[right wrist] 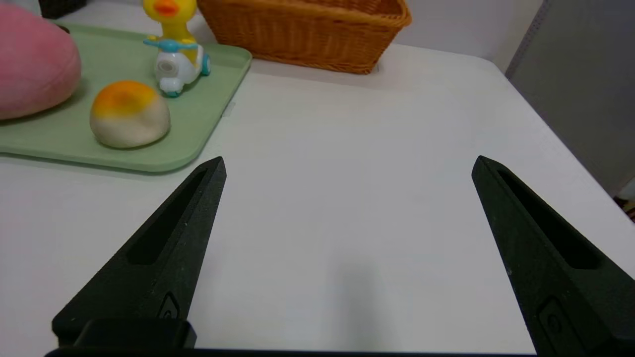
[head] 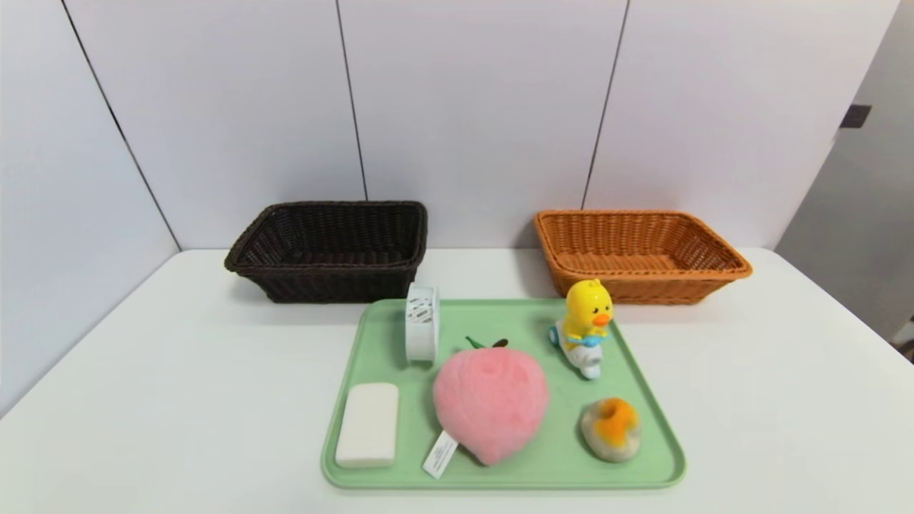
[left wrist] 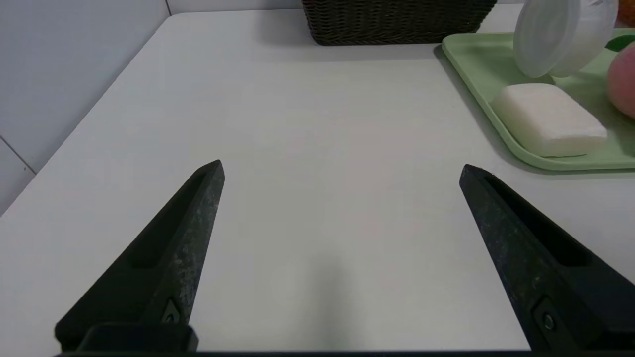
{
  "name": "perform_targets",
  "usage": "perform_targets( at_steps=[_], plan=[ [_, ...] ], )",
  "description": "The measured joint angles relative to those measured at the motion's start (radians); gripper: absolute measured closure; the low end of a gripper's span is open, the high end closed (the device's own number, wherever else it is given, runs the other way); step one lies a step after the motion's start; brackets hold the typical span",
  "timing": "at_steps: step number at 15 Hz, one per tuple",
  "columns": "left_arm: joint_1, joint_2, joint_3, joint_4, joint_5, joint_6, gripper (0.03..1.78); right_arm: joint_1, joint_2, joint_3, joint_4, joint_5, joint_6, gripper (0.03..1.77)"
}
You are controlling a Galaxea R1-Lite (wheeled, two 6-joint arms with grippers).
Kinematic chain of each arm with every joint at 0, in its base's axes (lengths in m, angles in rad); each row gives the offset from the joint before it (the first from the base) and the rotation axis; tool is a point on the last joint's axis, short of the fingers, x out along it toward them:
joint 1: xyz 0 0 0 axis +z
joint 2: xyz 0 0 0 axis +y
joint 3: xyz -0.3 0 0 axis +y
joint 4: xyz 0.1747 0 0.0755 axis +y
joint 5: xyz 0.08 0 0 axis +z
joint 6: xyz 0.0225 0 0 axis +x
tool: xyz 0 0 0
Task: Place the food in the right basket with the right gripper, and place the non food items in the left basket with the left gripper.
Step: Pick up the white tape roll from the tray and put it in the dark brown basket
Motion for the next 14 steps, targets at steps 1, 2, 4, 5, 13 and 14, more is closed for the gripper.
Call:
perform_targets(
  at_steps=[1,2,4,5,13,14],
  plan=[
    [0.000,0.011,-0.060,0.072,-0.021,-0.004,0.12,0.000,0.014,-0.055,0.022,0.002,0.002,0.09],
    [0.000,0.033,-0.108,0.125,-0.039,-0.007,0.12,0.001,0.038,-0.108,0.048,0.003,0.002,0.09],
    [0.000,0.113,-0.187,0.179,-0.046,-0.010,0.12,0.007,0.118,-0.192,0.083,0.001,0.004,0.09],
    [0.000,0.163,-0.225,0.185,-0.042,-0.010,0.12,0.011,0.164,-0.225,0.087,-0.005,0.005,0.09],
    [0.000,0.673,-0.530,0.196,-0.008,0.075,0.12,0.013,0.676,-0.584,0.215,-0.134,0.012,0.09],
    [0.000,0.729,-0.567,0.196,-0.009,0.072,0.12,0.010,0.733,-0.624,0.237,-0.137,0.013,0.09]
  ],
)
